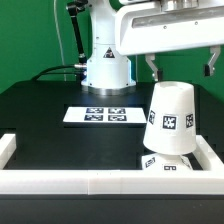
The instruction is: Assemble lamp
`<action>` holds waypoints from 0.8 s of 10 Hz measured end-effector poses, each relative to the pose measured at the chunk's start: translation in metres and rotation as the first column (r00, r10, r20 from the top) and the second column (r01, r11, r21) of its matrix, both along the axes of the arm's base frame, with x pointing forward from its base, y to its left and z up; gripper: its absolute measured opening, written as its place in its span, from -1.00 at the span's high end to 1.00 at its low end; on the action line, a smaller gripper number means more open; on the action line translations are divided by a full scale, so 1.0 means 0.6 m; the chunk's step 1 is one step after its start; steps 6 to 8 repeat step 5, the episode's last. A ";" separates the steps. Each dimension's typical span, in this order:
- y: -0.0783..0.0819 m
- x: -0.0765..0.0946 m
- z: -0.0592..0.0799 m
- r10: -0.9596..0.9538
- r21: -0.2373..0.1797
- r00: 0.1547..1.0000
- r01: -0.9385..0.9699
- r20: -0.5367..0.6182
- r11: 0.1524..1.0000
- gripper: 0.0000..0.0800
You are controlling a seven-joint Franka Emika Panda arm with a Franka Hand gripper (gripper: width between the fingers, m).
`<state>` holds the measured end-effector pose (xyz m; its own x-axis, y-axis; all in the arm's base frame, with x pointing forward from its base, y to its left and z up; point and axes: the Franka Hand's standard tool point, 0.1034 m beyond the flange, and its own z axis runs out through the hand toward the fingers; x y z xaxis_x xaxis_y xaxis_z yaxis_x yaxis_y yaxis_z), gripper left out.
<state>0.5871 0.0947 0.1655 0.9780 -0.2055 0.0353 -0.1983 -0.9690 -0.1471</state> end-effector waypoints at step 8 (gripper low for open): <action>0.020 -0.063 0.033 -0.174 -0.034 0.982 0.177 0.072 0.984 -0.75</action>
Offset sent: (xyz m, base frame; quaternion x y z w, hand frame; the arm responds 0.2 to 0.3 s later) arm -0.0347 -0.0011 0.0120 -0.0655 0.0814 0.0748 0.9917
